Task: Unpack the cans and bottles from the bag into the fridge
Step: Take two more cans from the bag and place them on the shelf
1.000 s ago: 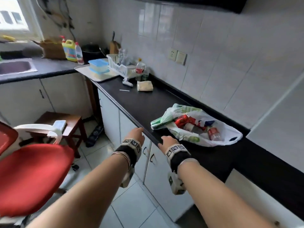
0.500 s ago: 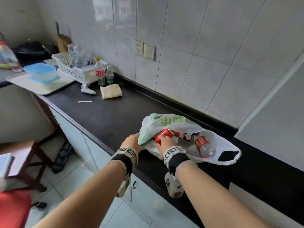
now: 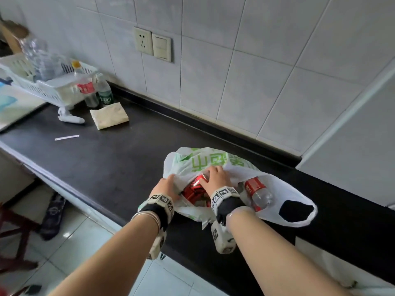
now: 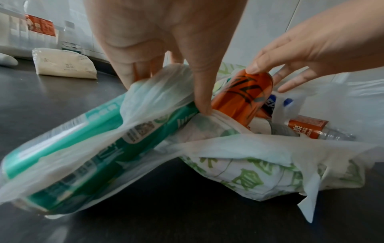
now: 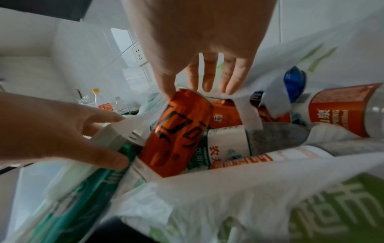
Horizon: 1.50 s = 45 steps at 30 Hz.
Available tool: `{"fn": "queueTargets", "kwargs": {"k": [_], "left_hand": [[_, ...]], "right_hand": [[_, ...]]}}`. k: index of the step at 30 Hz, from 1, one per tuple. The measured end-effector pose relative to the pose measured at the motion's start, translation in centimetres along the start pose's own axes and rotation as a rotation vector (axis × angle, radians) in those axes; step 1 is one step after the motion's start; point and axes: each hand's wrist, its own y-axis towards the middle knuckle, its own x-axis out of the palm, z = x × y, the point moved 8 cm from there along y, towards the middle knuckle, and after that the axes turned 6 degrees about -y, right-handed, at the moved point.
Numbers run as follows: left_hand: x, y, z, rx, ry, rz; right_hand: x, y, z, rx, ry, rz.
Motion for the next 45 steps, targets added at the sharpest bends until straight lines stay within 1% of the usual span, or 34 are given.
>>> {"fn": "queueTargets", "kwargs": {"k": [3, 5, 7, 9, 11, 14, 18, 20, 22, 27, 32, 40, 45], "left_hand": [[-0.1, 0.3, 0.2, 0.031, 0.016, -0.013], [-0.4, 0.6, 0.0, 0.045, 0.010, -0.035], [-1.1, 0.9, -0.4, 0.038, -0.037, -0.057], [-1.8, 1.2, -0.8, 0.034, -0.115, -0.075], [-2.5, 1.5, -0.9, 0.057, -0.166, -0.086], [-3.2, 1.7, -0.7, 0.110, -0.190, -0.078], [-3.3, 1.8, -0.6, 0.158, -0.195, -0.097], [-3.4, 1.8, -0.5, 0.190, -0.194, -0.112], [-3.6, 1.8, -0.4, 0.205, -0.178, -0.111], [-3.6, 2.2, -0.4, 0.207, -0.091, -0.084], [-3.6, 2.5, -0.8, 0.196, -0.126, -0.076], [-3.5, 2.1, -1.2, 0.148, -0.164, -0.072], [-3.3, 2.2, -1.4, 0.149, -0.167, -0.080]], "right_hand": [[-0.1, -0.5, -0.6, 0.002, -0.008, 0.061], [-0.2, -0.7, -1.2, -0.003, -0.067, 0.106], [-0.8, -1.0, -2.2, -0.048, -0.109, 0.173], [-1.0, -1.3, -3.1, -0.099, -0.084, 0.185], [-0.5, -1.5, -4.0, -0.138, -0.045, 0.134], [1.1, -1.8, -6.0, -0.176, -0.058, -0.007], [2.4, -1.3, -6.9, -0.052, 0.004, -0.150], [2.9, -1.2, -7.4, -0.041, 0.028, -0.241], [3.1, -1.0, -7.9, -0.040, 0.022, -0.287], [3.6, -0.3, -8.3, -0.009, 0.012, -0.299], [3.9, 0.2, -7.8, 0.012, -0.007, -0.317], [4.4, 0.0, -8.2, -0.042, -0.101, -0.320], [3.9, -0.6, -8.5, -0.087, -0.110, -0.336]]}}
